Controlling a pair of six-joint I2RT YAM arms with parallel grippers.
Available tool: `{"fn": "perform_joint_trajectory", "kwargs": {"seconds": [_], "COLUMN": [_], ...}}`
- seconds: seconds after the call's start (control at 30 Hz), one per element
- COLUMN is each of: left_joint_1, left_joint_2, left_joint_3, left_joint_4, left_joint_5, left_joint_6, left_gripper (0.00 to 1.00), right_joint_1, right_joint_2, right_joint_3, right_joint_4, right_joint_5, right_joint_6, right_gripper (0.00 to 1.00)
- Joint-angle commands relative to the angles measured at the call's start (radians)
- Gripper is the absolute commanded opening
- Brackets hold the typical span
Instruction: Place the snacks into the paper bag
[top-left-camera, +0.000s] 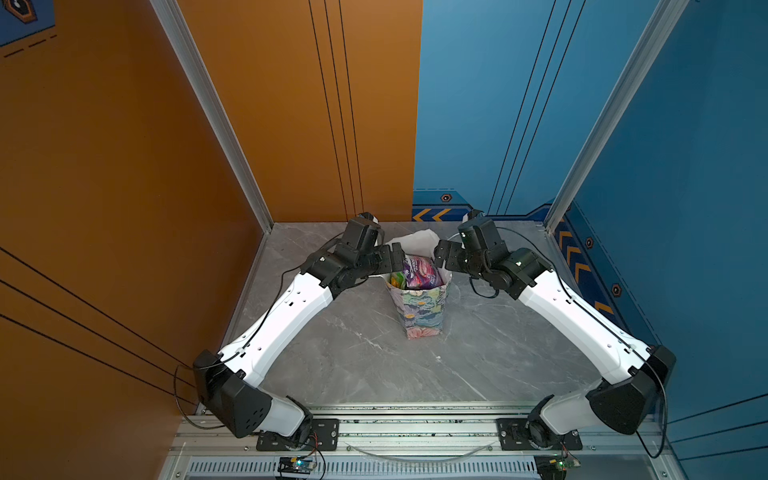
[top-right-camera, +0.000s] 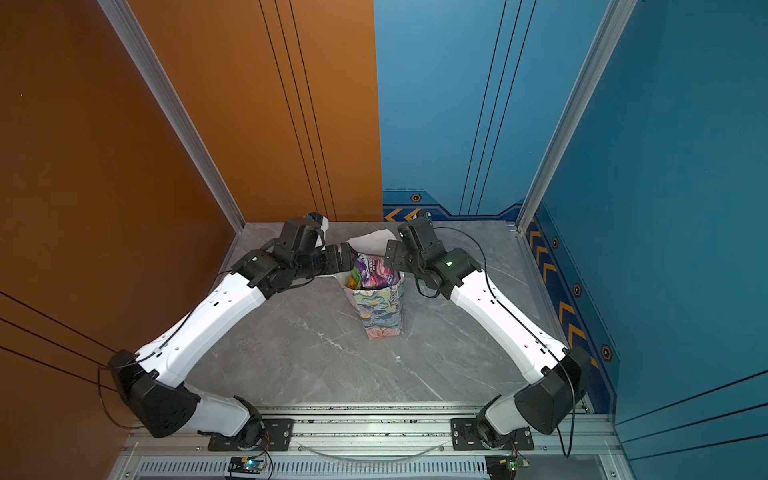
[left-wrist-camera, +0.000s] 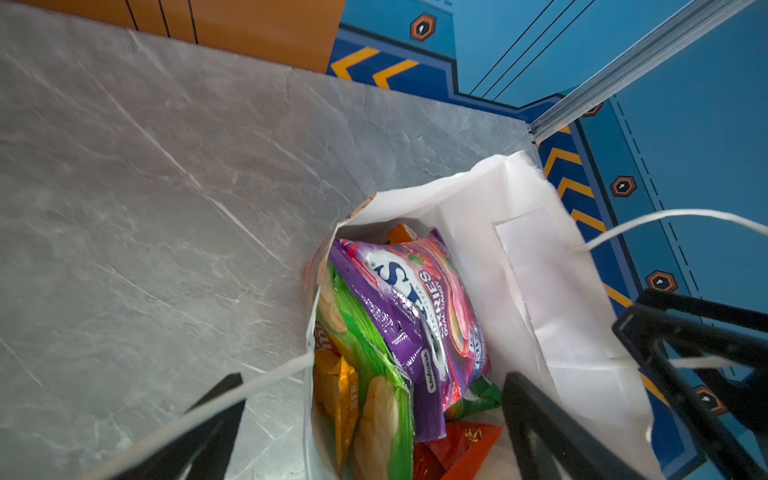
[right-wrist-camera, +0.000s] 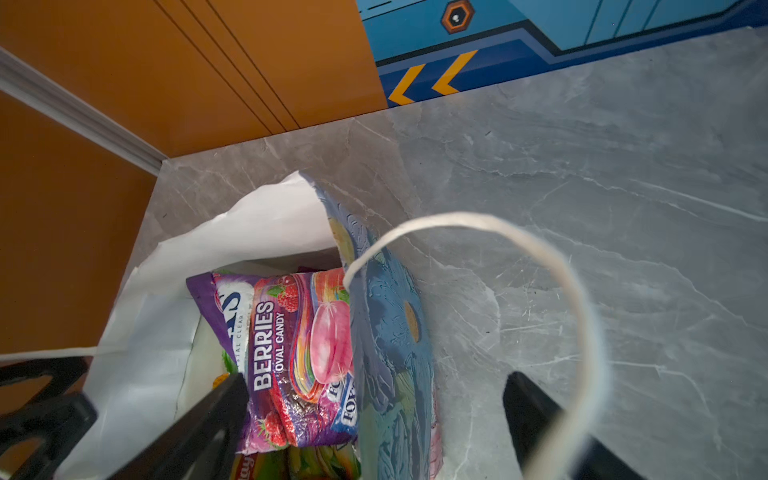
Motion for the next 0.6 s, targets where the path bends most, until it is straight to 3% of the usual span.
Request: {"fn": "perform_joint_trajectory", "kwargs": {"seconds": [0.0,0.27,0.37,0.57], "left_joint_1": [-0.009,-0.015,-0.02,-0.021], "left_joint_2": [-0.082,-0.148,-0.193,-0.358], "left_joint_3": [0.029,0.044,0.026,-0.098], "left_joint_4": [-0.002,-0.002,-0.002,0.036], "left_joint_5": [-0.014,-0.021,-0.098,-0.362], "left_joint_6": [0.001,0.02,0.043,0.096], "left_gripper": [0.98,0.98,0.98,0.98], "right_joint_1": [-0.013,-0.019,-0.028,-0.067], "right_joint_2": [-0.051,-0.138,-0.201,-0.381], "right_joint_3": [0.029,0.005,-0.029,-0.173], "right_joint_4": [-0.052,-0.027,0.0,0.109], "right_joint_5": [0.065,0.036,0.034,0.038], "right_joint_6": [-0.016,-0.044,-0.057,-0.147], "right_gripper": [1.0,1.0,1.0,1.0]}}
